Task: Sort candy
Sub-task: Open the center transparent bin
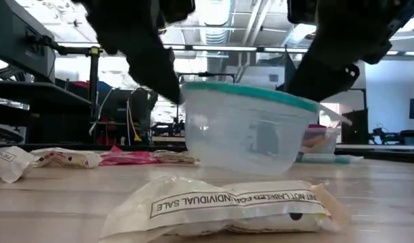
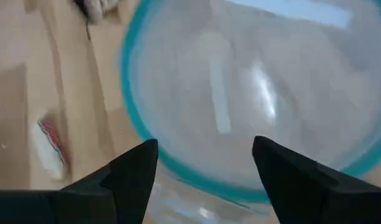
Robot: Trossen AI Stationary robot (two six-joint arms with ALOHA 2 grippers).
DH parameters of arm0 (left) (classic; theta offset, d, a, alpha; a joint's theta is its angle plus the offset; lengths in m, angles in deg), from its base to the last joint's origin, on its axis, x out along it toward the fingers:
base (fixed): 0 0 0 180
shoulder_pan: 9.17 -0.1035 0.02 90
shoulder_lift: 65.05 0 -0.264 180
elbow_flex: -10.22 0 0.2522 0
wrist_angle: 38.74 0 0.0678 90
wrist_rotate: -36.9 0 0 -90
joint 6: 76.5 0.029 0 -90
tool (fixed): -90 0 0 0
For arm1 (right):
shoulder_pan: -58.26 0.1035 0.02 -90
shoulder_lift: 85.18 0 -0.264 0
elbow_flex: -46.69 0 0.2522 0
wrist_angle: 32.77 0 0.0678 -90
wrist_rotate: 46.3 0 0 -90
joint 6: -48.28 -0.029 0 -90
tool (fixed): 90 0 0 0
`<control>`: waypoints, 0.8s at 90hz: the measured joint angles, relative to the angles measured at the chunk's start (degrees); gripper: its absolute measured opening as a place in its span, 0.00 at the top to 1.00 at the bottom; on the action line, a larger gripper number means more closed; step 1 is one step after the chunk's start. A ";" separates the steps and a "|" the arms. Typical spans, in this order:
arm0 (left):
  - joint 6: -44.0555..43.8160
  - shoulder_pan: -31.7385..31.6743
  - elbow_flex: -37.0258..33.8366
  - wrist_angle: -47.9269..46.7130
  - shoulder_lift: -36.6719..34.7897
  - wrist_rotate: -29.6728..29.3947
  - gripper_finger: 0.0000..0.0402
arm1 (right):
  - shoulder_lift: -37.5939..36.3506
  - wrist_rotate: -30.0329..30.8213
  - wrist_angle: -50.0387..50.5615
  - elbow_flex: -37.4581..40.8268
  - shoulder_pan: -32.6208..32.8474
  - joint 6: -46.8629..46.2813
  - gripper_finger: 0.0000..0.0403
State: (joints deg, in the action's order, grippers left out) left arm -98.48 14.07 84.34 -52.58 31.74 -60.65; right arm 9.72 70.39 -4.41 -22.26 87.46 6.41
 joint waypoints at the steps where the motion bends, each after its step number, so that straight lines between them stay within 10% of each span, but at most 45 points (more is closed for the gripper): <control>1: -0.18 0.06 0.03 0.53 0.00 -0.04 0.46 | -0.08 0.03 0.06 0.01 -0.17 0.47 0.37; 53: -5.23 4.31 5.13 -7.50 -1.10 -0.32 0.45 | -6.06 -0.79 -2.91 0.02 3.22 2.68 0.37; 72: 7.58 2.17 9.88 -9.75 -0.81 -3.62 0.45 | 0.70 12.41 -15.89 2.00 13.92 -2.13 0.37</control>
State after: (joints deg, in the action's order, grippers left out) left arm -90.90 16.25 94.22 -62.33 30.93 -64.27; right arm 10.43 82.80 -20.30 -20.26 101.39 4.28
